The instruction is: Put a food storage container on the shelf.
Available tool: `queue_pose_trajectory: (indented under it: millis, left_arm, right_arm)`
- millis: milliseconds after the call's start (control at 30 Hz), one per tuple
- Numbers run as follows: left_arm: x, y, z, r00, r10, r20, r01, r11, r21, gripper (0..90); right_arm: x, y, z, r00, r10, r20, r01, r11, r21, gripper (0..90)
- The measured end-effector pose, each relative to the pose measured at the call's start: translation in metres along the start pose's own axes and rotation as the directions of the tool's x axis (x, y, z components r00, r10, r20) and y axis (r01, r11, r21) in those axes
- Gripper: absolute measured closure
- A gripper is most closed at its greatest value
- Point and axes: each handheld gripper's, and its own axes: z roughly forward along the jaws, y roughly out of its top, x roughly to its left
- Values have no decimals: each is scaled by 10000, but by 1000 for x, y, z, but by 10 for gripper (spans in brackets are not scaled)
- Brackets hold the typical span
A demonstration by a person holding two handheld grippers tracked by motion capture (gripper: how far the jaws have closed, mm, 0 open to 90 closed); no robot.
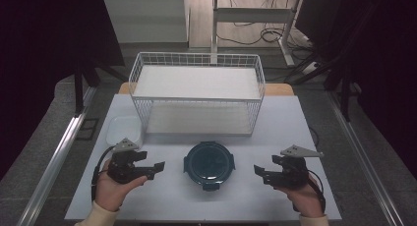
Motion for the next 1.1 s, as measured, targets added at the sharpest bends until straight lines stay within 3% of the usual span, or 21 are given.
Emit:
queue_pose_trajectory:
  millis: [200,367,633,800,1000,1100]
  left_arm:
    - [1,0,1,9998,-101,180,102,9999,-32,206]
    - [1,0,5,9994,-175,302,176,9998,-6,205]
    - [0,3,20,9975,-356,612,356,9994,10,208]
    - [-4,5,28,9960,-425,784,410,9989,210,206]
    - [-7,15,29,9947,-309,983,289,9993,221,203]
    - [-7,26,34,9932,-454,1072,456,9990,4,212]
  right_arm:
    - [2,0,1,9997,220,-104,-219,9997,72,219]
    - [9,1,6,9995,-104,-286,111,9996,244,215]
    - [15,4,18,9956,110,-932,-46,9977,678,178]
    - [23,8,28,9951,40,-992,50,9959,898,154]
    - [30,19,33,9937,-62,-1115,165,9957,915,136]
    - [36,33,41,9910,16,-1340,99,9963,849,123]
